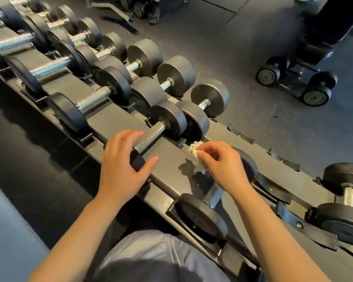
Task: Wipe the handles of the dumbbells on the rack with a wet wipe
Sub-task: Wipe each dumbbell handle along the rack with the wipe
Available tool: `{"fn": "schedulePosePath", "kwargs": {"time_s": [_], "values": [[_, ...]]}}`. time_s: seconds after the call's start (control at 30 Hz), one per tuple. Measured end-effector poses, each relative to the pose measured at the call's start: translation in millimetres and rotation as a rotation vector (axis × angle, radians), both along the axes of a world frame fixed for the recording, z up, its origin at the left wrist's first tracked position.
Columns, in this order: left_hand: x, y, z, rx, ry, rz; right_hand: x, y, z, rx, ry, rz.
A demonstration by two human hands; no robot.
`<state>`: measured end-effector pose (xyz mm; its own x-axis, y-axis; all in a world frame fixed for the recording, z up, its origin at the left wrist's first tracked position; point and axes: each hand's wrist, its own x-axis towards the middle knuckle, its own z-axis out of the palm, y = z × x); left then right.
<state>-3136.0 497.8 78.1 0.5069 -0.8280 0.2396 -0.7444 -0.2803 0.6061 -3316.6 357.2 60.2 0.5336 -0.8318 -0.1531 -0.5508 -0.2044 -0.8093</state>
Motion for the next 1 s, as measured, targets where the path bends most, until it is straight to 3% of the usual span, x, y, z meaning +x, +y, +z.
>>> {"fn": "schedulePosePath", "kwargs": {"time_s": [0.1, 0.23, 0.4, 0.57, 0.67, 0.8, 1.0], "values": [[42.5, 1.3, -10.6, 0.131, 0.051, 0.006, 45.5, -7.1, 7.2, 0.024, -0.018, 0.099], [87.8, -1.5, -23.6, 0.306, 0.152, -0.118, 125.1, -1.7, 4.8, 0.227, -0.026, 0.294], [111.3, -23.3, -32.2, 0.307, 0.171, -0.415, 169.5, 8.2, -16.2, 0.094, 0.119, 0.534], [123.3, -28.6, -39.0, 0.278, 0.46, -0.484, 138.2, 22.2, -26.0, 0.378, -0.098, 0.316], [126.0, -30.1, -41.0, 0.3, 0.497, -0.52, 129.5, 32.3, -30.2, 0.466, -0.106, 0.185], [127.9, -30.3, -40.8, 0.287, 0.478, -0.542, 125.0, 32.4, -32.6, 0.457, 0.024, 0.2], [125.1, -31.2, -39.9, 0.296, 0.489, -0.492, 165.4, 18.8, -9.5, 0.216, 0.048, 0.363]]}}
